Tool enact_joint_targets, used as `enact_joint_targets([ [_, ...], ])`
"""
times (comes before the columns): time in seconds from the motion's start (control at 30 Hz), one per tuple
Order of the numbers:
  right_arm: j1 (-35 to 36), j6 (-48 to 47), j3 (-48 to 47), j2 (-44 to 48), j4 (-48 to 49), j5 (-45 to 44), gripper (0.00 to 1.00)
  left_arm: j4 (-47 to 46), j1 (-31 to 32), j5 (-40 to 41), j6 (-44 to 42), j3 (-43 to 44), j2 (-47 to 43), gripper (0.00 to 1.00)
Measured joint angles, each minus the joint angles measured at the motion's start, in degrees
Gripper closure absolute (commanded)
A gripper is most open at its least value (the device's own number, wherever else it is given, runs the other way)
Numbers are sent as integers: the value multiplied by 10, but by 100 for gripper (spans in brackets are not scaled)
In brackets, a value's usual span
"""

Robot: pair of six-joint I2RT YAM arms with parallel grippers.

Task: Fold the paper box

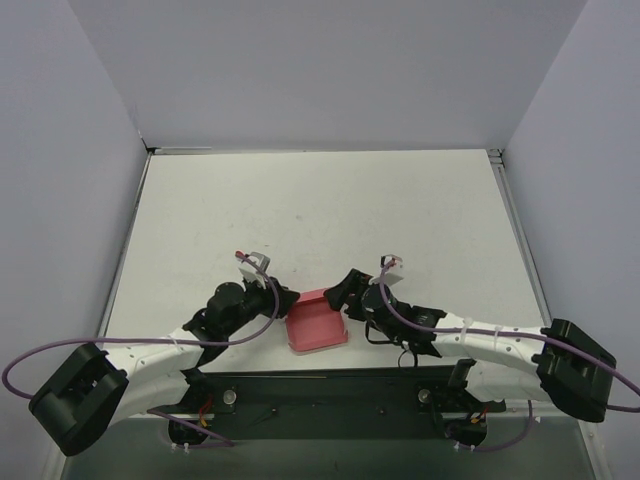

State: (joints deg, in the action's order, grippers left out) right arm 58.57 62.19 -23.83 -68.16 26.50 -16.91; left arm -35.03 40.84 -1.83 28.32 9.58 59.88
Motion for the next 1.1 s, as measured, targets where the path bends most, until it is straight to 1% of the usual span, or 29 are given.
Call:
enact_joint_targets([
  [0.03, 2, -8, 0, 14, -12, -1, 30, 2, 0, 0, -2, 2, 1, 47],
  [0.1, 7, -25, 0, 45, -37, -2, 26, 11, 0, 1, -6, 9, 3, 44],
  [0.13, 8, -34, 0, 59, -49, -2, 22, 16, 0, 1, -8, 14, 4, 42],
  [0.3, 5, -91, -19, 111, -138, -14, 19, 36, 0, 1, -19, 35, 8, 33],
  [0.5, -41, -162, -42, 122, -191, -9, 22, 56, 0, 5, -28, 56, 9, 24],
  [0.67, -87, -235, -63, 106, -207, 35, 27, 103, 0, 35, -27, 78, 2, 23],
  [0.77, -104, -293, -80, 77, -209, 68, 28, 160, 0, 69, -3, 94, -31, 23],
  [0.87, -105, -335, -89, 56, -217, 91, 32, 210, 0, 89, 29, 99, -75, 23],
  [0.97, -105, -365, -94, 41, -220, 108, 36, 260, 0, 95, 64, 99, -114, 23],
  [1.1, -105, -387, -96, 26, -220, 120, 38, 296, 0, 93, 104, 93, -145, 21],
])
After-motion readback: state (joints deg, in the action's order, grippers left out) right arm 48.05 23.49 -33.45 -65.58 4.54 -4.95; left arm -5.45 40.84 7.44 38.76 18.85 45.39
